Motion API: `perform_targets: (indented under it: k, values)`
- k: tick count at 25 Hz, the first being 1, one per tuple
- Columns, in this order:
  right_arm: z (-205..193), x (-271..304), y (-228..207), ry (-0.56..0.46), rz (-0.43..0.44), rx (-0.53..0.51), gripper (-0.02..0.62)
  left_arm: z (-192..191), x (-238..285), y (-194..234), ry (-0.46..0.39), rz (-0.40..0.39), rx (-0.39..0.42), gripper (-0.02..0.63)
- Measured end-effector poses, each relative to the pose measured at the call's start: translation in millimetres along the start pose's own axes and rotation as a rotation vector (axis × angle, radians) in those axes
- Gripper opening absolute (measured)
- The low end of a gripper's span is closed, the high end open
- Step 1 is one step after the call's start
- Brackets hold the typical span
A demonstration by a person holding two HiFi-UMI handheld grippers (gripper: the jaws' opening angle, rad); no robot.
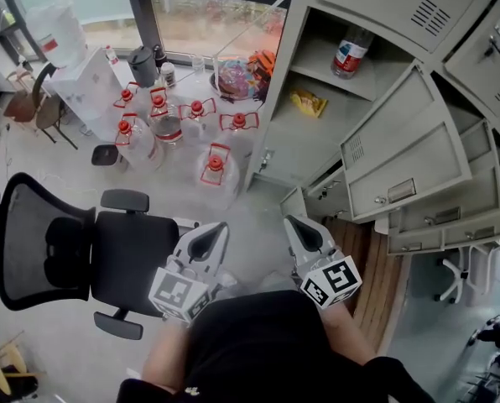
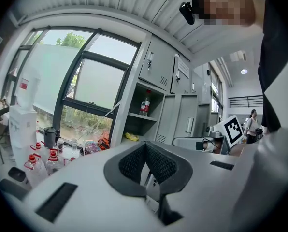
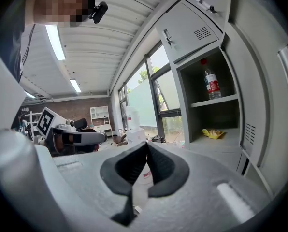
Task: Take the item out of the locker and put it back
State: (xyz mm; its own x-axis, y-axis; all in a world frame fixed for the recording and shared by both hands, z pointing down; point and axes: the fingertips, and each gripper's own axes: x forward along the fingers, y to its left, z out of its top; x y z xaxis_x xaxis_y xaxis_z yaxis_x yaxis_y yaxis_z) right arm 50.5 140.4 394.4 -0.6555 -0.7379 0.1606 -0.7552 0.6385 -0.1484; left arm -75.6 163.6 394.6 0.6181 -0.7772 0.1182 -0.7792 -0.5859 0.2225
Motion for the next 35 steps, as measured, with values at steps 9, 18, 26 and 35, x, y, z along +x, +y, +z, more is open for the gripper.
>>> perform_targets:
  k: [9,18,26,35]
  values:
    - [-0.1,20.3,-20.0,0.015,-0.037,0.023,-0.002,-12.2,17.6,18.4,0.052,-0.010,-0.030,0.011]
    - [0.1,66.2,-77.3,0.031,-0.035,0.032,-0.002,-12.3,66.2,46.1,0.102,0.005,-0.004,0.011]
    - [12.2,108.1,-144.8,0.043,-0.073,0.002,-0.002,-4.2,109.3,58.8,0.120,0.039,0.019,0.011]
    - [15.9,144.4,-216.4,0.078,-0.169,-0.038,0.043,4.0,142.6,67.2,0.127,0.109,0.006,0.011]
